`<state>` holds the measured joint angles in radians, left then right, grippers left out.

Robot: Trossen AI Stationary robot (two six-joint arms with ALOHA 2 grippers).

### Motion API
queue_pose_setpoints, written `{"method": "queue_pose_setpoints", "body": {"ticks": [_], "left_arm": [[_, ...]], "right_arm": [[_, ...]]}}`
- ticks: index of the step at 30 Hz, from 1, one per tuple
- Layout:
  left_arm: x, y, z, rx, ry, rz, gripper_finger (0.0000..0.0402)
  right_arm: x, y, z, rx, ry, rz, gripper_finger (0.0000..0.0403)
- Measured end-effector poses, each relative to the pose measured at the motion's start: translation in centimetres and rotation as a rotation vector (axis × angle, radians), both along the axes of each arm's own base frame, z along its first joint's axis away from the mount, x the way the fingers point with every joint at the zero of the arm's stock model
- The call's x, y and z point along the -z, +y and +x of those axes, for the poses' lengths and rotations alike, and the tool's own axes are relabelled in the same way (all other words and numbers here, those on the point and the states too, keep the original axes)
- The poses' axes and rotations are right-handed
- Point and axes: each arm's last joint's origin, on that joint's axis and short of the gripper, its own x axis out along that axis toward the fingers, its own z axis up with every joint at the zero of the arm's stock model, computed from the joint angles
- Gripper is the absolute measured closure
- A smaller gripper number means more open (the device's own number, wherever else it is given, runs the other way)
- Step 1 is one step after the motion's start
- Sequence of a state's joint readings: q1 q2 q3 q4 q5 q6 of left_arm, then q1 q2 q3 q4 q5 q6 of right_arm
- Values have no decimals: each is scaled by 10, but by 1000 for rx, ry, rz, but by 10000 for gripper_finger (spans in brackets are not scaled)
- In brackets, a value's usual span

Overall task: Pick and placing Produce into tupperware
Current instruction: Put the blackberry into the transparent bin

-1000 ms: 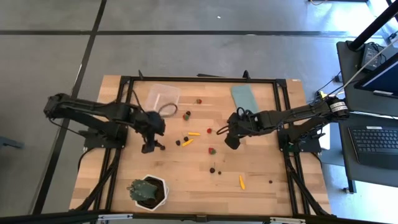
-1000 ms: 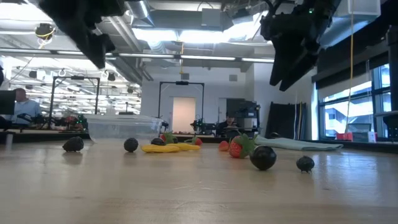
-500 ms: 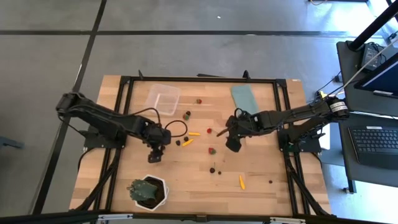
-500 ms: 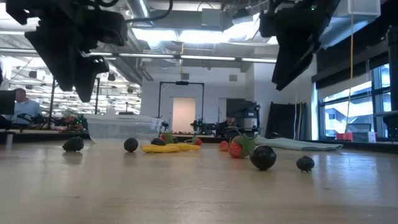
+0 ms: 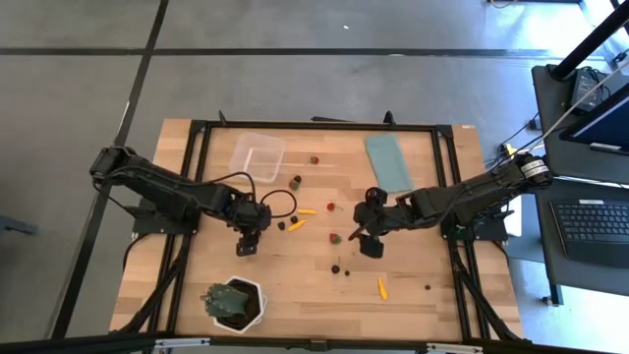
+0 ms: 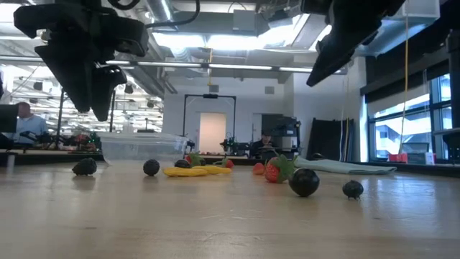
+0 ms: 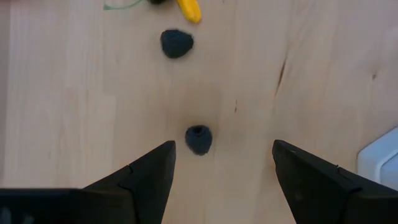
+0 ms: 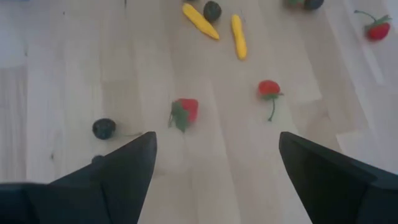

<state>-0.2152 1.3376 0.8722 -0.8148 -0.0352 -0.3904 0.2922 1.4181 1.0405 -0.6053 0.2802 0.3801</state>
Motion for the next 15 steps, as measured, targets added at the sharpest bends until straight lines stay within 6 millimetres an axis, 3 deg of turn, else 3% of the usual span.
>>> {"method": "queue_pose_setpoints", "body": {"ticks": [15], "left_arm": [[33,5,-12,-45,60,20,142]], "right_arm": [[-3,-1,3,45,-57,-31,64]]}}
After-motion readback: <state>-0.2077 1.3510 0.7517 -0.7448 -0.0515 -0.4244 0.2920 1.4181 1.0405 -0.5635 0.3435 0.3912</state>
